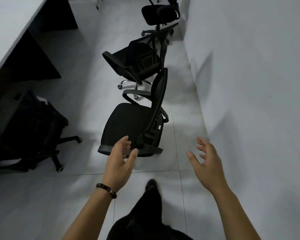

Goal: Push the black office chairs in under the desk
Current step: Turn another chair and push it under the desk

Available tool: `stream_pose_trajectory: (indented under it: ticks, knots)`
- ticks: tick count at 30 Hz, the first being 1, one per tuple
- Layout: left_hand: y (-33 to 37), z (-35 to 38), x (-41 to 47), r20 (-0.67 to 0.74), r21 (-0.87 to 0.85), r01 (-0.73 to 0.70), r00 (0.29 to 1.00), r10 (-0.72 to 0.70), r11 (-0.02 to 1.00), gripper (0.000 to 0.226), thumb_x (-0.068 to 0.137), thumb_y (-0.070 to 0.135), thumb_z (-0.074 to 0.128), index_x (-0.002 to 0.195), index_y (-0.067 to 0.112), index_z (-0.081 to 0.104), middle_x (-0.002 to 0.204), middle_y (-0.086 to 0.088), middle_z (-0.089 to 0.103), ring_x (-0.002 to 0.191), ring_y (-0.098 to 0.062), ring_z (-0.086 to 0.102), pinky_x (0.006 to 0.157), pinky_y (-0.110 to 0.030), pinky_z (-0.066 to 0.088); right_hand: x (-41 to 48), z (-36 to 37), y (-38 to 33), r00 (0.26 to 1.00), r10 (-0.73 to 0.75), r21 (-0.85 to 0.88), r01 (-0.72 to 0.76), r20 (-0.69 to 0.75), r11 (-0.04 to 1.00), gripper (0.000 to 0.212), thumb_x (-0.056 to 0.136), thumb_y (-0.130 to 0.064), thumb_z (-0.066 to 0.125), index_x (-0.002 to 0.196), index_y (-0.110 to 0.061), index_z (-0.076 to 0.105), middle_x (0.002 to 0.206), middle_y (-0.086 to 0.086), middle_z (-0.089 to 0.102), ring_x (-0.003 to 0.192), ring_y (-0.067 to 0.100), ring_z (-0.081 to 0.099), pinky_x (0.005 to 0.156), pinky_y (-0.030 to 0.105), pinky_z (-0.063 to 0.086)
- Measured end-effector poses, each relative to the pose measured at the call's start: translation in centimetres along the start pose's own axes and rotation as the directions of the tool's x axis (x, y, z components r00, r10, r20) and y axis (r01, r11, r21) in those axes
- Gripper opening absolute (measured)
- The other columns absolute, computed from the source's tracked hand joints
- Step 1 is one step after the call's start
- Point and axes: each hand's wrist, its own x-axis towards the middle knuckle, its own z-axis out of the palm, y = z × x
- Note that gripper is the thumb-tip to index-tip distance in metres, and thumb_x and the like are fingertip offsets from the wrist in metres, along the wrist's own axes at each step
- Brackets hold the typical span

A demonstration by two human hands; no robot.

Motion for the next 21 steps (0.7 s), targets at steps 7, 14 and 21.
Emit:
stream_pose_trajectory:
  ticks: [7, 14, 21]
  knots:
    - [0.8, 7.8, 11.8, -0.068, -0.007, 0.135, 0.988, -0.135, 0.991, 0.054, 0.094, 0.043, 0.046, 0.143, 0.022, 0.035, 0.135, 0.003, 0.049, 0.121, -0.010, 0.049, 0.100, -0.034, 0.045, 16.5, -0.5, -0.7, 0.982, -0.061, -0.165, 0.091, 0.176, 0.982, 0.055, 0.093, -0.036, 0.061, 0.142, -0.030, 0.039, 0.139, -0.011, 0.045, 0.122, 0.002, 0.047, 0.104, 0.033, 0.044]
    - [2.9, 15.2, 23.2, -0.125, 0.116, 0.318, 0.944, -0.304, 0.941, 0.060, 0.098, 0.051, 0.027, 0.148, 0.018, 0.026, 0.148, -0.005, 0.039, 0.133, -0.020, 0.038, 0.109, -0.042, 0.035, 33.9, 2.9, -7.7, 0.828, -0.301, -0.350, 0.490, 0.473, 0.798, 0.053, 0.096, -0.037, 0.053, 0.145, -0.025, 0.037, 0.141, -0.005, 0.043, 0.127, 0.010, 0.044, 0.097, 0.024, 0.035]
    - [2.6, 17.7, 24.9, -0.191, 0.467, 0.492, 0.867, -0.460, 0.735, 0.059, 0.098, 0.052, 0.011, 0.140, 0.025, 0.041, 0.135, 0.000, 0.054, 0.118, -0.021, 0.053, 0.094, -0.037, 0.045, 45.1, 11.7, -6.1, 0.482, -0.202, -0.415, 0.859, 0.852, 0.300, 0.062, 0.094, -0.062, 0.029, 0.142, -0.026, 0.047, 0.146, 0.002, 0.049, 0.137, 0.020, 0.039, 0.119, 0.042, 0.016]
